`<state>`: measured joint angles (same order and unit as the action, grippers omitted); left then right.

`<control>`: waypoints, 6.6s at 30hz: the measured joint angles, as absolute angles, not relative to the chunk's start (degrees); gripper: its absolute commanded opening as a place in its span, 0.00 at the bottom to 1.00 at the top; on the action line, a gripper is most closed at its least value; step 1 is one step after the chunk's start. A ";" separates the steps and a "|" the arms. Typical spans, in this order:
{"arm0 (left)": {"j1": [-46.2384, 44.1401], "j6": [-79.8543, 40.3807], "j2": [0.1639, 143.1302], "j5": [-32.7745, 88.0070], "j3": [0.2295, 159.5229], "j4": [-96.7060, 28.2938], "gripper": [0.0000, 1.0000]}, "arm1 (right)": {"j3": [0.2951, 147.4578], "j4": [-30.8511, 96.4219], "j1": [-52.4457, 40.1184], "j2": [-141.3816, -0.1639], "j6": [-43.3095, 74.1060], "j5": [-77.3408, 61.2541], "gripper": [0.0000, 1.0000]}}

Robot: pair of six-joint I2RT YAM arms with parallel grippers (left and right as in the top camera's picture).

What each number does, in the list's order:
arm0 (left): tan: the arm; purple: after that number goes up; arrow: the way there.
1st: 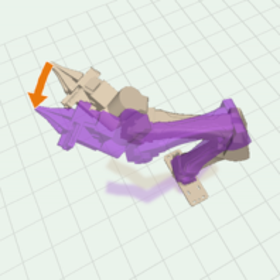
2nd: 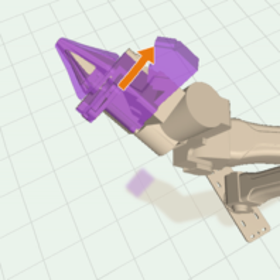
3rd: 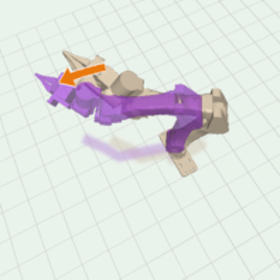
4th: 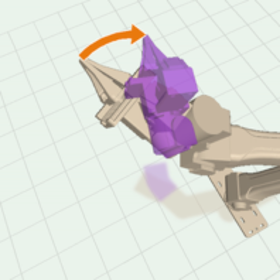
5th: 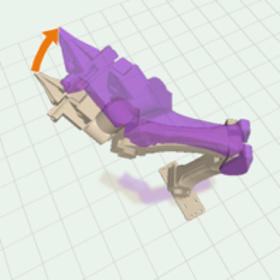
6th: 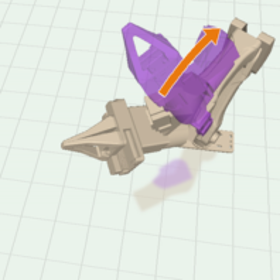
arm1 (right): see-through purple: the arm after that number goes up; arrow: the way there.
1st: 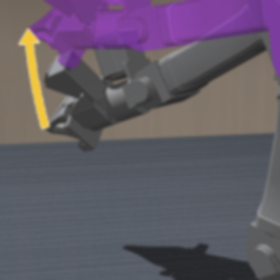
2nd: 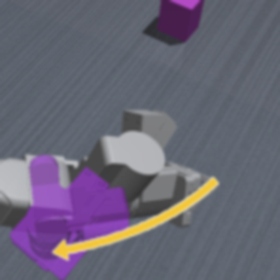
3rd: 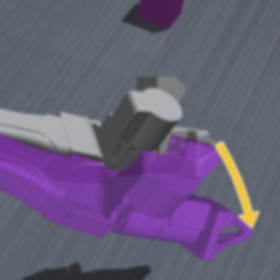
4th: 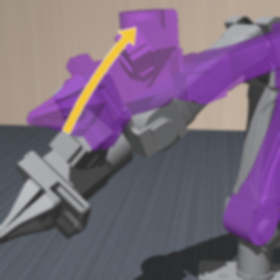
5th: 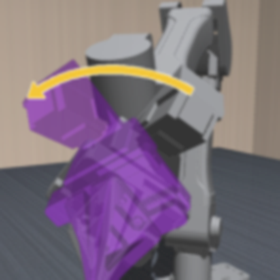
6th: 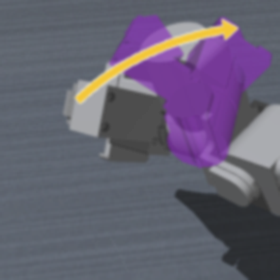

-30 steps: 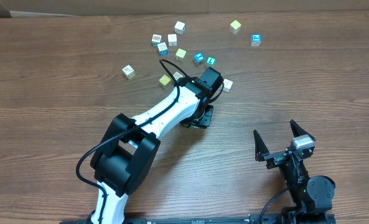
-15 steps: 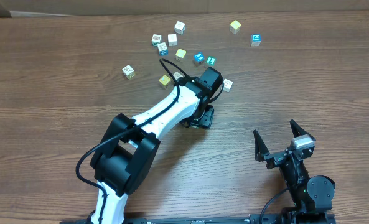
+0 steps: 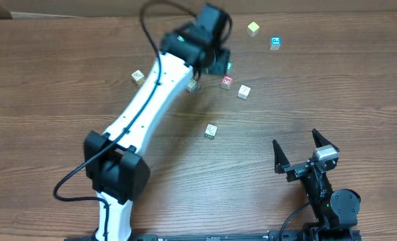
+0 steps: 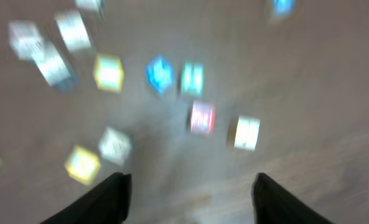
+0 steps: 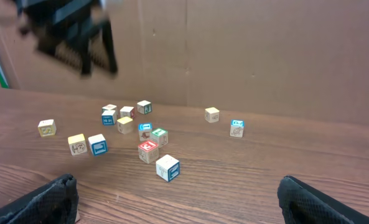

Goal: Form a circle

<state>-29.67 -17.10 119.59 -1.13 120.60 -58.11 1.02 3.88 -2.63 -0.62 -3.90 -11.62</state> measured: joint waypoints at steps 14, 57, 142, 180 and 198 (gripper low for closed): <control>-25.85 -16.27 121.12 -1.74 119.74 -60.66 0.04 | 1.02 3.86 -2.61 -0.62 -3.90 -11.60 1.00; -25.74 -16.27 133.53 -5.87 112.40 -54.26 0.10 | 1.02 3.88 -2.61 -0.62 -3.92 -11.60 1.00; -21.39 -17.89 134.63 -4.67 131.79 -47.94 0.18 | 1.02 3.90 -2.61 -0.62 -3.90 -11.60 1.00; -14.68 -13.04 136.86 -1.61 119.09 -27.57 0.04 | 1.02 3.88 -2.61 -0.62 -3.92 -11.60 1.00; -14.96 -12.86 142.89 -1.02 119.50 -28.01 0.04 | 1.02 3.88 -2.61 -0.62 -4.08 -11.57 1.00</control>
